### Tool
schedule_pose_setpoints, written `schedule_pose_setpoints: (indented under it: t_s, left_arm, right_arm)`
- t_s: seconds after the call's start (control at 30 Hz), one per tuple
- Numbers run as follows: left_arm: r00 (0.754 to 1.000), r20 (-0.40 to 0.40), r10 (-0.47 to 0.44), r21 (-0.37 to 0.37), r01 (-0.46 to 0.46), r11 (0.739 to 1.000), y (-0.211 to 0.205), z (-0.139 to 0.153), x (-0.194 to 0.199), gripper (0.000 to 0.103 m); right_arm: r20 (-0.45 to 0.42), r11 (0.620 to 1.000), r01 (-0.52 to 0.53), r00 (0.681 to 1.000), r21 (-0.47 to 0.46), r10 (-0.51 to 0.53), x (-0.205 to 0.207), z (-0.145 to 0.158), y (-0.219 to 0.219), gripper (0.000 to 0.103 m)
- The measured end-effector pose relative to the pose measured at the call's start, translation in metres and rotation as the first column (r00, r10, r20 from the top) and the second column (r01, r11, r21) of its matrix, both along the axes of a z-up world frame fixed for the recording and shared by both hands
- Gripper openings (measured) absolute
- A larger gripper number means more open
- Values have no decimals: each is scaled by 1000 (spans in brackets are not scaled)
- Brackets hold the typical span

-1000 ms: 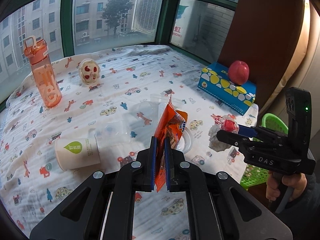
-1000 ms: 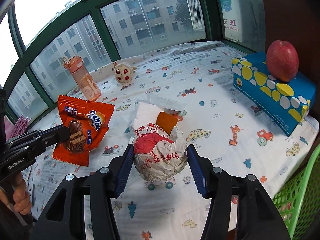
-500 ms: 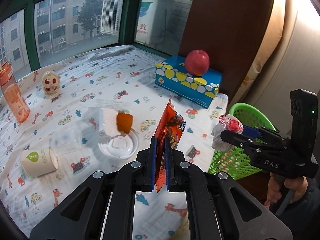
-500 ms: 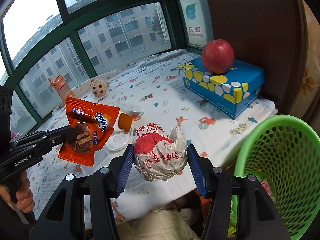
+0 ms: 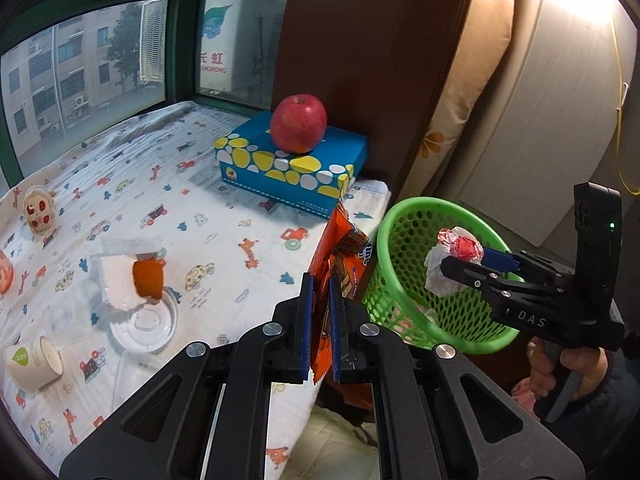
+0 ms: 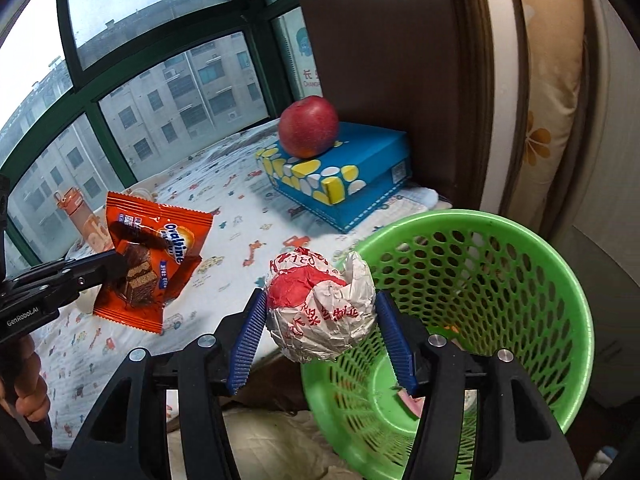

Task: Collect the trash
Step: 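Carry the foil ball and orange wrapper to the green basket and release both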

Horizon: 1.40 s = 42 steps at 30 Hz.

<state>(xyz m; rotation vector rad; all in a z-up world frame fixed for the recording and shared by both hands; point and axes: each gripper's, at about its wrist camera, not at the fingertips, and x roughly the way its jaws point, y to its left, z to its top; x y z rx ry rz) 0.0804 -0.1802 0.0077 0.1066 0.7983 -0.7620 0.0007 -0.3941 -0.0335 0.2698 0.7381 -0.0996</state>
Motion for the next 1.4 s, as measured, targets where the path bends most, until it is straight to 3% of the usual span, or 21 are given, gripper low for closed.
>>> schedule_pose_setpoints:
  t_s: [0.33,0.47,0.83,1.27,1.37,1.4]
  left_arm:
    - [996,-6,-86,13,86,996,-52,2,-9,6]
    - [993,-8,-121,16,121,993,-73,2,-13,6]
    - [980,-61,-187,39,190,981,-120,-14,-20,7]
    - [961,-162,-225,57,237,970,-160,-48,-27,9]
    - [952,-192,-238,36,249,968,-162,-53,-28,23]
    - [952,-191,-238,35,249,968,-162,-54,-28,33]
  right_arm:
    - [-21,989,143,989,-22,-144,-32,-8,-62,58]
    - [-16,982,188,982,-18,-188,-41,-10,-78,66]
    - [8,967,255,967,18,-255,-64,-7,-103,74]
    - [20,956,287,957,50,-289,-82,-7,-116,75]
    - [21,954,293,955,56,-295,-84,-8,-119,75]
    - [21,954,295,955,60,-296,-86,-8,-119,75]
